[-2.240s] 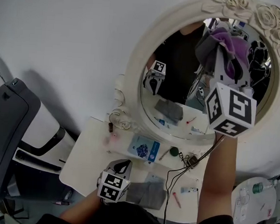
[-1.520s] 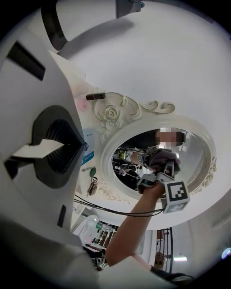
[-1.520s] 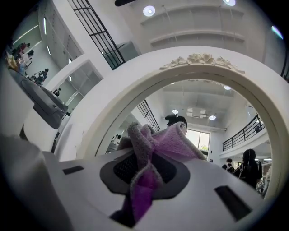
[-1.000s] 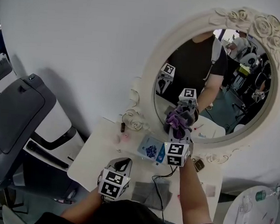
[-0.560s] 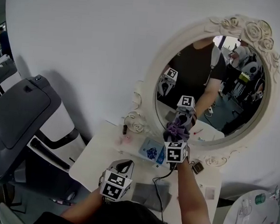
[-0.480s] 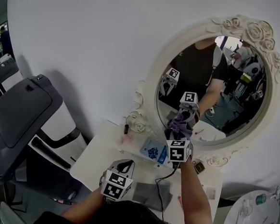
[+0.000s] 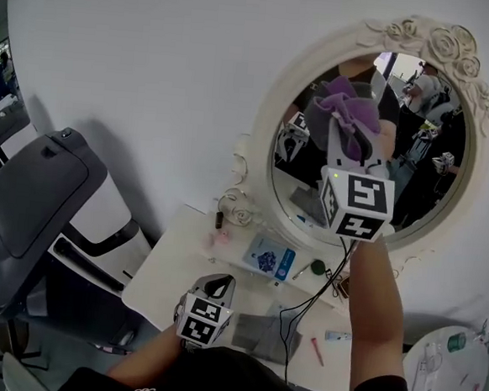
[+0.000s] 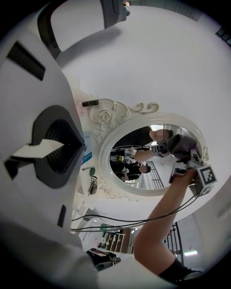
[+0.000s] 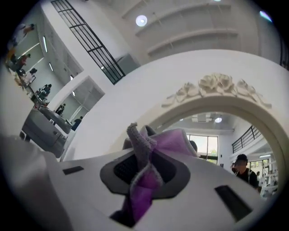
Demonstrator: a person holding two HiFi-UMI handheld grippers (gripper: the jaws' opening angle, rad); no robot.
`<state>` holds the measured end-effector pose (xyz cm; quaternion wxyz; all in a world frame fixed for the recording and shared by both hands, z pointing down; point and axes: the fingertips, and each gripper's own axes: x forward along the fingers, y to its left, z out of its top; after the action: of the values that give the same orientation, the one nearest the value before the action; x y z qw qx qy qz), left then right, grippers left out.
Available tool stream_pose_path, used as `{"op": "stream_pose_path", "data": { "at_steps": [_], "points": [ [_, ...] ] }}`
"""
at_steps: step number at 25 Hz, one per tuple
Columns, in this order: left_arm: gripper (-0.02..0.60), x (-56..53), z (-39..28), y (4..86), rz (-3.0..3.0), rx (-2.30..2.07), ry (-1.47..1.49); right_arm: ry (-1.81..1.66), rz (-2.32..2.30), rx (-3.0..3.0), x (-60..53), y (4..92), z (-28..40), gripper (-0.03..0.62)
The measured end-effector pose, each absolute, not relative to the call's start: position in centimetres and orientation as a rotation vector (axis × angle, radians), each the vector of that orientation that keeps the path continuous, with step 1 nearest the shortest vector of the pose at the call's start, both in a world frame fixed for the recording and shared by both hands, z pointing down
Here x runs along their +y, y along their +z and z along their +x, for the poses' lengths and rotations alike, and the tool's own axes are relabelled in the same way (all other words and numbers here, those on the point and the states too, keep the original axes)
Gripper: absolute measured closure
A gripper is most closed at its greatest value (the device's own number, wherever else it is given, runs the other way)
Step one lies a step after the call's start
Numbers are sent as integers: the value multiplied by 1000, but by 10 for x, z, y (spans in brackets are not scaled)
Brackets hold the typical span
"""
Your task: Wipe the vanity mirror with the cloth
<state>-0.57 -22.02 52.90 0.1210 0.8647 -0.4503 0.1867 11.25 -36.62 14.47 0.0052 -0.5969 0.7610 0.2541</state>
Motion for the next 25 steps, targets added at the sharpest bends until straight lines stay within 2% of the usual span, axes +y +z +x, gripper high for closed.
{"op": "stream_pose_path", "data": {
  "at_steps": [5, 10, 25],
  "points": [
    [580, -229, -17, 527, 2503, -1351, 530, 885, -1932, 2261, -384, 82, 115, 537],
    [580, -238, -28, 531, 2479, -1373, 526, 1050, -2048, 2218, -407, 108, 107, 537],
    [580, -243, -3, 545, 2501, -1259, 576, 1029, -1980, 2349, -420, 168, 66, 537]
  ]
}}
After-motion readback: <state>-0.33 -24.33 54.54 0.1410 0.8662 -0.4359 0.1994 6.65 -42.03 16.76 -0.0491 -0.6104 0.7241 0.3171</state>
